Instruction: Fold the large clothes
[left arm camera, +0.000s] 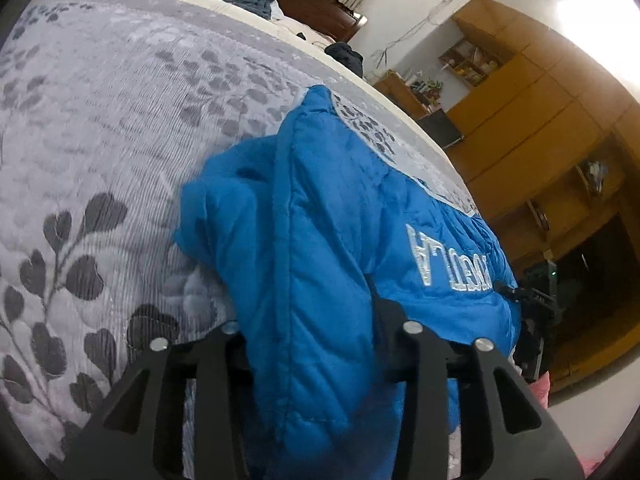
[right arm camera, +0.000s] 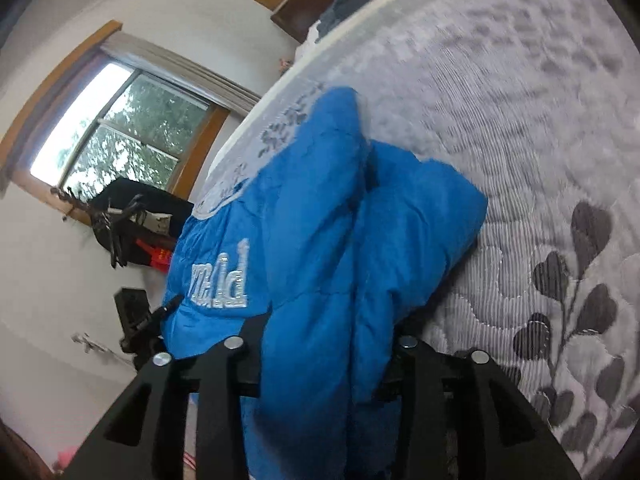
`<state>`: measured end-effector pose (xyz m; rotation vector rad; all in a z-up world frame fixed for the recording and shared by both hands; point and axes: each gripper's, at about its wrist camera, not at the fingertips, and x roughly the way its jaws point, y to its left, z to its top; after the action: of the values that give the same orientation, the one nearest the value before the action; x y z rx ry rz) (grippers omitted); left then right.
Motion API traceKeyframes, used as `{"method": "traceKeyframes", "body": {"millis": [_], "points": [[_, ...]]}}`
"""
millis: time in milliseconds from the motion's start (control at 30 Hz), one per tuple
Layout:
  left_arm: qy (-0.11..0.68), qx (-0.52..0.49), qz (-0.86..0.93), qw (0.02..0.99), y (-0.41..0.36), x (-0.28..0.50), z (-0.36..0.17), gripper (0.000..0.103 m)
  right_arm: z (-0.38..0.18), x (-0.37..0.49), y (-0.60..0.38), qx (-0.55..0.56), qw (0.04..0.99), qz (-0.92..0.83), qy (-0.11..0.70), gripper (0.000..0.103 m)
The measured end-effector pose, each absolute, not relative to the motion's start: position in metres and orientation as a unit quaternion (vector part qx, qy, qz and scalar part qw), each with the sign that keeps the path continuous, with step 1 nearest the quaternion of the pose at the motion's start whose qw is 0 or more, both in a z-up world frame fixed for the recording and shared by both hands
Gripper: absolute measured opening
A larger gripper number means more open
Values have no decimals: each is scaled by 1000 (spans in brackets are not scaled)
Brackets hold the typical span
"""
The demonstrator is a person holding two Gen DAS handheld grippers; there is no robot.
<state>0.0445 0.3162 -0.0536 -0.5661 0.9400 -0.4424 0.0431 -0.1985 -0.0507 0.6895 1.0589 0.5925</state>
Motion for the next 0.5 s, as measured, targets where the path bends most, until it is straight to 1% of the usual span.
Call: {"method": "traceKeyframes", "body": {"millis": [33,67,100,167,200,267,333,400,500], "points": [[442,-270,-207,830,316,44,-56,42,-55,44,-200,321,763,274,489,41],[440,-272,-206,830,317,41,-58,43,-58,46,-201,323,761,274,492,44],[441,-275,-205,829,317,40,-58,43,-60,48,-201,322,760,271,495,48],[445,-277,-204,827,320,35,-55,44,-57,48,-201,311,765,265,498,53],[444,-280,-201,827,324,33,-52,44,-51,47,-202,299,775,251,497,59],[442,-281,-194,829,329,24,-46,45,-39,42,-204,274,795,228,490,60],[435,-277,-183,837,336,15,-34,45,-23,34,-213,249,820,190,479,65],[420,-264,-165,852,343,5,-20,44,-2,21,-219,226,845,160,458,65],[379,-232,-145,884,343,-9,13,44,25,6,-204,183,864,166,440,65]]}}
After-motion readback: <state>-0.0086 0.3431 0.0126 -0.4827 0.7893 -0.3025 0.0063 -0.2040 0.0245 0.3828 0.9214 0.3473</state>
